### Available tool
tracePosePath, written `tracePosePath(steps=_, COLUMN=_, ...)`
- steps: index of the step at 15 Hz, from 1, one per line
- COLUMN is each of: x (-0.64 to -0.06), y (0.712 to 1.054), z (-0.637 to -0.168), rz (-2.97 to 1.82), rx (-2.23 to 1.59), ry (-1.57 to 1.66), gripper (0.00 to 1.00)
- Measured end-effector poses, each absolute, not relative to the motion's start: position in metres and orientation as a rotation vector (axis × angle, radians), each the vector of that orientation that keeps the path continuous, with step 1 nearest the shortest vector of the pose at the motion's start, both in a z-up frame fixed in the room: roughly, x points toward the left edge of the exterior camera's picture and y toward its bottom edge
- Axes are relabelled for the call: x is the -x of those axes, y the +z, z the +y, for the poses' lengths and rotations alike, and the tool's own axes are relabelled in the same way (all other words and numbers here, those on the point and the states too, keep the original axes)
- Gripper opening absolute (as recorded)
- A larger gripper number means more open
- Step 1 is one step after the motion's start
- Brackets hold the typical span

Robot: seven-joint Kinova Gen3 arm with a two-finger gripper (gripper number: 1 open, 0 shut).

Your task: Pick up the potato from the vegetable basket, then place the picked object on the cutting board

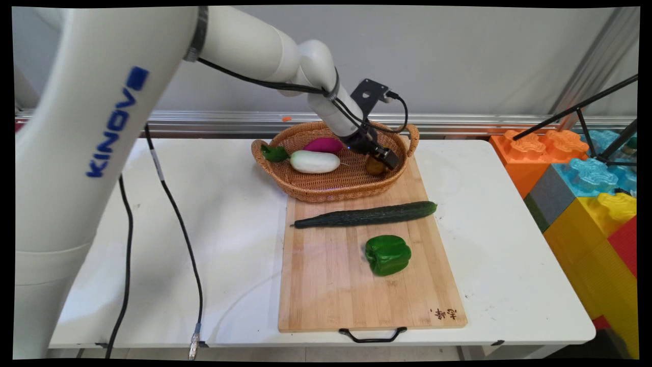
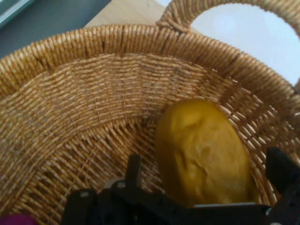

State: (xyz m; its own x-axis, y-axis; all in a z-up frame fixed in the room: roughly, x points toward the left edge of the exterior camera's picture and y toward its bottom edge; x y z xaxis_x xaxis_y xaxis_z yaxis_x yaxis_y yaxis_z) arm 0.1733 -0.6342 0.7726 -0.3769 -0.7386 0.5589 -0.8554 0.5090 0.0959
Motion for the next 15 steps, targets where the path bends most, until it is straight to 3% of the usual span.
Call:
tracePosePath(steps=2, x=-0.17, y=0.767, z=-0.637, rz=-2.215, rx=-1.302, ry=0.282, gripper=1.0)
tracePosePath(steps=3, x=-0.169, y=0.766, z=-0.637, rz=-2.219, rx=-1.302, ry=0.283, gripper=0.0)
tracePosePath(steps=9, x=-0.171, y=0.778, z=-0.63, rz=-2.236, rx=-1.269, ry=0.338, gripper=0.0)
tracePosePath(steps=15, x=-0.184, y=0.832, z=-0.6, rz=-2.232, rx=-1.198, ry=0.432, gripper=0.0)
